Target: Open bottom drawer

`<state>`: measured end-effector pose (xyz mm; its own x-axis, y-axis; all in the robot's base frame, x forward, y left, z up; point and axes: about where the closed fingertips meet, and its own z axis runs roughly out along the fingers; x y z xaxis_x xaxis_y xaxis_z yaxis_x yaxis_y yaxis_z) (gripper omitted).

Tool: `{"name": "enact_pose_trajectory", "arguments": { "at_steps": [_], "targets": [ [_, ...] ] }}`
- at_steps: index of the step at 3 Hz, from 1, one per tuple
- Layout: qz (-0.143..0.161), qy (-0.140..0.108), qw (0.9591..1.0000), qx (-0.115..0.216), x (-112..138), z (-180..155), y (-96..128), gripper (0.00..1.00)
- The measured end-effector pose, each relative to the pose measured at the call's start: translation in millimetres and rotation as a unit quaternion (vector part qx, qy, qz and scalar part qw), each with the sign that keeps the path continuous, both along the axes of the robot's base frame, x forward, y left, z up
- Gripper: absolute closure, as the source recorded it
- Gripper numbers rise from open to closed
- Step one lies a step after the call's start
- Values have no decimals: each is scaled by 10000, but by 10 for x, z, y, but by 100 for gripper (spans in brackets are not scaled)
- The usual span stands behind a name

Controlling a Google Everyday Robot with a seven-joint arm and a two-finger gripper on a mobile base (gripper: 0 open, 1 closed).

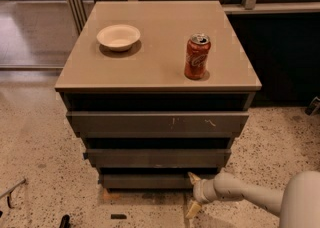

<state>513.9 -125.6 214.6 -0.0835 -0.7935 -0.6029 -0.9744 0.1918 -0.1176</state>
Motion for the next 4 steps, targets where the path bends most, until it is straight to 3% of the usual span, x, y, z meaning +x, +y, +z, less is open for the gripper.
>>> {"name": "enact_pose_trajectory", "arguments": {
  "at_steps": [2, 4],
  "targets": [
    [194, 7, 9998, 52, 341, -217, 204, 0],
    [267, 506, 9980, -283, 410, -257, 329, 0]
  ]
}}
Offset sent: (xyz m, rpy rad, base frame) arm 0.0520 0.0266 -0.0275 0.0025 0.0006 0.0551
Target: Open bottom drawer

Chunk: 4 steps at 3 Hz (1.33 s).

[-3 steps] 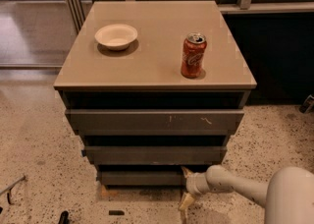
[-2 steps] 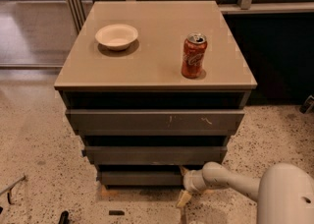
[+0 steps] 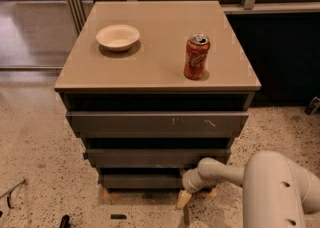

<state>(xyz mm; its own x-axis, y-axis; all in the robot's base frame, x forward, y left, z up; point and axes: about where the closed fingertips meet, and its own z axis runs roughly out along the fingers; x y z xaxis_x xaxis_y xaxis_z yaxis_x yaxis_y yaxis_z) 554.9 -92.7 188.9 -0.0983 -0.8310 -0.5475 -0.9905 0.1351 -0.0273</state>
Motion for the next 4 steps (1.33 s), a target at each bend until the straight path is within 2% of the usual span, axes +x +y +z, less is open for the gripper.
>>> {"name": "enact_pose_trajectory", "arguments": {
  "at_steps": [2, 4],
  "targets": [
    [-173, 657, 9972, -318, -153, -47, -26, 0],
    [-151, 1233, 9911, -487, -408, -106, -57, 0]
  ]
}}
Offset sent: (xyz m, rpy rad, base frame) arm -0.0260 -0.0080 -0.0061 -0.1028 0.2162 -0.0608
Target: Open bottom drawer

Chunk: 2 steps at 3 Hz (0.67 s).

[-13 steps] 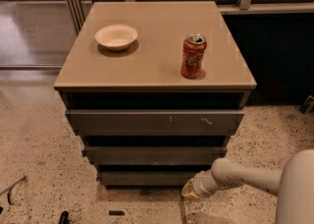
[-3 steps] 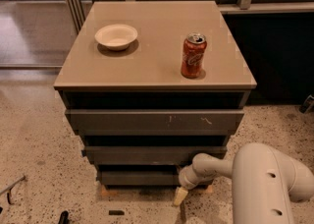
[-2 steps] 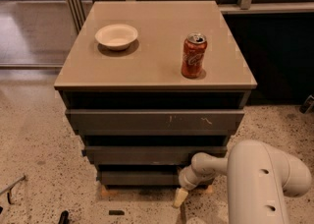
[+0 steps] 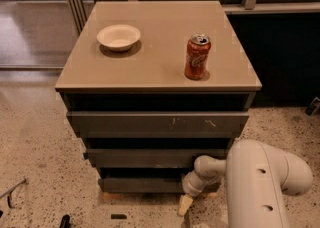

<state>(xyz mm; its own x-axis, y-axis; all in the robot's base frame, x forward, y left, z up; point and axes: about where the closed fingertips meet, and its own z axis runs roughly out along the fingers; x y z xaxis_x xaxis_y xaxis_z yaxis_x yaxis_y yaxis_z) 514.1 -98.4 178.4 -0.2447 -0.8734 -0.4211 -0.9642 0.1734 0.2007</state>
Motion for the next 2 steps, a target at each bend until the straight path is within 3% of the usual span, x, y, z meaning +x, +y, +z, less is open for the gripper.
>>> {"name": "enact_pose_trajectory", "arguments": {
  "at_steps": [1, 2],
  "targets": [
    [73, 209, 9997, -30, -147, 46, -19, 0],
    [108, 425, 9990, 40, -584, 362, -135, 0]
  ]
}}
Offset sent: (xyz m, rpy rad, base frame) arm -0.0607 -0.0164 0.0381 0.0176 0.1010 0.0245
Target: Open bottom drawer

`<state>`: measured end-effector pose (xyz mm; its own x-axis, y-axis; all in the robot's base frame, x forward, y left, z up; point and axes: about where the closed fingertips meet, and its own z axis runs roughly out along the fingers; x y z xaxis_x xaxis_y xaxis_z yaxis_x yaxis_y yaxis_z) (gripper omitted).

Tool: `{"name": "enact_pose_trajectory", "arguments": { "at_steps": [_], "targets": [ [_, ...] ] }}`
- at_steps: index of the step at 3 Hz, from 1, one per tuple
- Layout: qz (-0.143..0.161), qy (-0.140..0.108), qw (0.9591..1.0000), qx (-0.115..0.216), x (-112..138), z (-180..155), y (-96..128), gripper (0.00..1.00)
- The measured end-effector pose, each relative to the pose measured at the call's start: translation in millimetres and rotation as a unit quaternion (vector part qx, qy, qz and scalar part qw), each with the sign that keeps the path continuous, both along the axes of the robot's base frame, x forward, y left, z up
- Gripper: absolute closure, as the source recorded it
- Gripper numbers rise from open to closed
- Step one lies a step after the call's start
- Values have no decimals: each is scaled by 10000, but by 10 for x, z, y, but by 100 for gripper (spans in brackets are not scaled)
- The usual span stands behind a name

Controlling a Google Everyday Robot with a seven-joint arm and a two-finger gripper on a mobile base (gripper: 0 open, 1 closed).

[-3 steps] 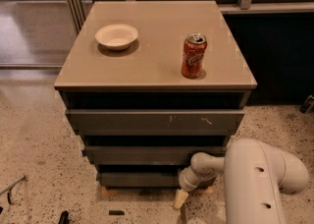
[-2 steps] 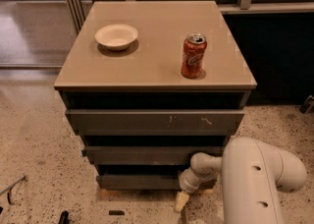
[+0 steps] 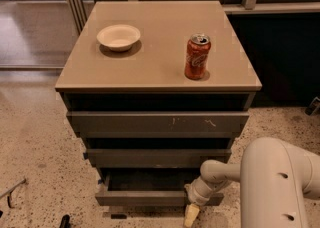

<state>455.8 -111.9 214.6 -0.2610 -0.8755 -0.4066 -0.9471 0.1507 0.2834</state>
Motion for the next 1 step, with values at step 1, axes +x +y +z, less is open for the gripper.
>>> {"name": "enact_pose_trajectory", "arguments": {
  "at_steps": [1],
  "targets": [
    [0, 0, 10000, 0, 0, 0, 0, 0]
  ]
}}
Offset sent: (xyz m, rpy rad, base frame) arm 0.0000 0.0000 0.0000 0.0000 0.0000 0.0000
